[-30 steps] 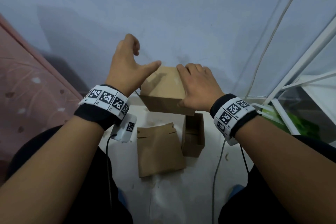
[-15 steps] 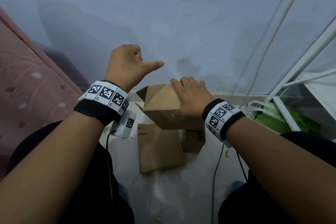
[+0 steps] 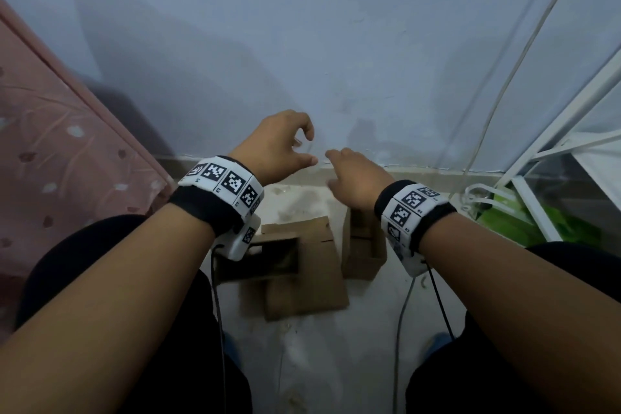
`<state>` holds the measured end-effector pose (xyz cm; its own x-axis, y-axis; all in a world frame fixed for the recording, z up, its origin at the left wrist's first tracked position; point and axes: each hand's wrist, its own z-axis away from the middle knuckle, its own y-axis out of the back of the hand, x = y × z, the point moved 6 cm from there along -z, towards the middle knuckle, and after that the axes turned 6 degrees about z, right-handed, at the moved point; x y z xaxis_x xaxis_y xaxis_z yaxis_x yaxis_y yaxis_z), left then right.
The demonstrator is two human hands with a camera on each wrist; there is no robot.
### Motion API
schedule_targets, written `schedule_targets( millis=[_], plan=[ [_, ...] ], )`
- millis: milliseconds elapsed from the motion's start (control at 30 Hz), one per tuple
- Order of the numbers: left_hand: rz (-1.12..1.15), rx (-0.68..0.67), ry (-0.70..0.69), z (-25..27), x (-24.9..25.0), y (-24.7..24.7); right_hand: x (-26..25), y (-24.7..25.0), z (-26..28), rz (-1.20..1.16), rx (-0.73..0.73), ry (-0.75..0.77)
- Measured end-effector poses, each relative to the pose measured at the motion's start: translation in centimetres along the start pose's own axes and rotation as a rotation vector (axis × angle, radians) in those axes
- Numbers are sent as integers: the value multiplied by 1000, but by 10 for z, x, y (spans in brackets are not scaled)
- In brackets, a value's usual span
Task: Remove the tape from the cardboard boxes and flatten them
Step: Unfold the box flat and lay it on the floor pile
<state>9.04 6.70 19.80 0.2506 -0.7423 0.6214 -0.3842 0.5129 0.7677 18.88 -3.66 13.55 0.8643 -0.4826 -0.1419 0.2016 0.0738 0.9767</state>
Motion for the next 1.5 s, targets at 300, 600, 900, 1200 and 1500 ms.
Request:
schedule_targets(
  millis=[300, 600, 900, 1200, 1500],
  plan=[
    [154, -23, -87, 5, 20, -12, -5, 36, 9, -1250, 29, -105],
    [219, 35, -72, 8, 22, -5, 0, 51, 12, -1122, 125, -54],
    [457, 268, -107, 17, 34, 21, 77, 42, 9, -888, 332, -528],
    [313, 544, -153, 24, 39, 24, 62, 9, -7, -478, -113, -456],
    [211, 506, -179, 32, 49, 13, 94, 25, 3, 24, -10, -570]
  ],
)
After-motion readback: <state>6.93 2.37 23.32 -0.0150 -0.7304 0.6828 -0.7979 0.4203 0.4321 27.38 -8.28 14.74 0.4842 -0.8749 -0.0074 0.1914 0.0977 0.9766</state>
